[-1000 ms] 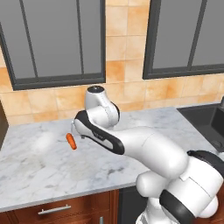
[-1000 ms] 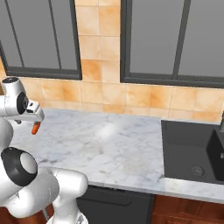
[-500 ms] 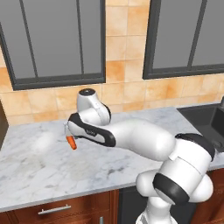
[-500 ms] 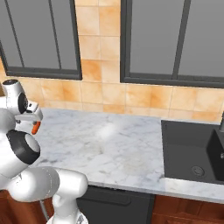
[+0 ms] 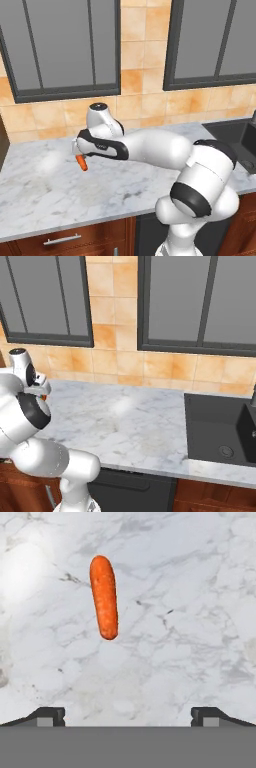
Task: Place the two vegetables and bowl onto the tray for setting up a vegetable dip station.
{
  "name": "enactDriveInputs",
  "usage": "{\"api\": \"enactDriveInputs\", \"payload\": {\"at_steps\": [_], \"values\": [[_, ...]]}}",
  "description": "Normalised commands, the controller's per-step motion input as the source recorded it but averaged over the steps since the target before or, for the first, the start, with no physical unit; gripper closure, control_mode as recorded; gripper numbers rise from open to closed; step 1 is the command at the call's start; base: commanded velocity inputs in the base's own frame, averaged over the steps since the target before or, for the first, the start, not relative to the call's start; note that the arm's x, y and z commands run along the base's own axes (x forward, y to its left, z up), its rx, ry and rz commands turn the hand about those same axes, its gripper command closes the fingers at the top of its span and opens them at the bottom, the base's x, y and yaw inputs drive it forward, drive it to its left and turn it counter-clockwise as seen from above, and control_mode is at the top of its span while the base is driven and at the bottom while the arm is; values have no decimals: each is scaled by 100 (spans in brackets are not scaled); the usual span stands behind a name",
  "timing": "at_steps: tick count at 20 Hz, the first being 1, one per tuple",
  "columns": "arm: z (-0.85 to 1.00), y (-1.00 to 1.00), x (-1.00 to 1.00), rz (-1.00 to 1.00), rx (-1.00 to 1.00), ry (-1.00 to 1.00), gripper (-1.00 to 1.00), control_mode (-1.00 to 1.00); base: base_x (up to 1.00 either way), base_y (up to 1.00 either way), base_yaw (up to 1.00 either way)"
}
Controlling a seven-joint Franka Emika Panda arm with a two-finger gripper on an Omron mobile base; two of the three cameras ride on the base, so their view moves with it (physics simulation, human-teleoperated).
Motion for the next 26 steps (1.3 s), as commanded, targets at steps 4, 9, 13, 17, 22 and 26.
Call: {"api": "enactDriveInputs", "payload": {"at_steps": [4,9,13,17,22,26], "values": [[-17,8,25,0,2,0,-100,-100,0,0,0],[-25,16,24,0,0,0,-100,-100,0,0,0],[-22,25,28,0,0,0,-100,-100,0,0,0],[-22,25,19,0,0,0,-100,-100,0,0,0],[-27,18,18,0,0,0,-100,-100,0,0,0],[-18,11,30,0,0,0,-100,-100,0,0,0]]}}
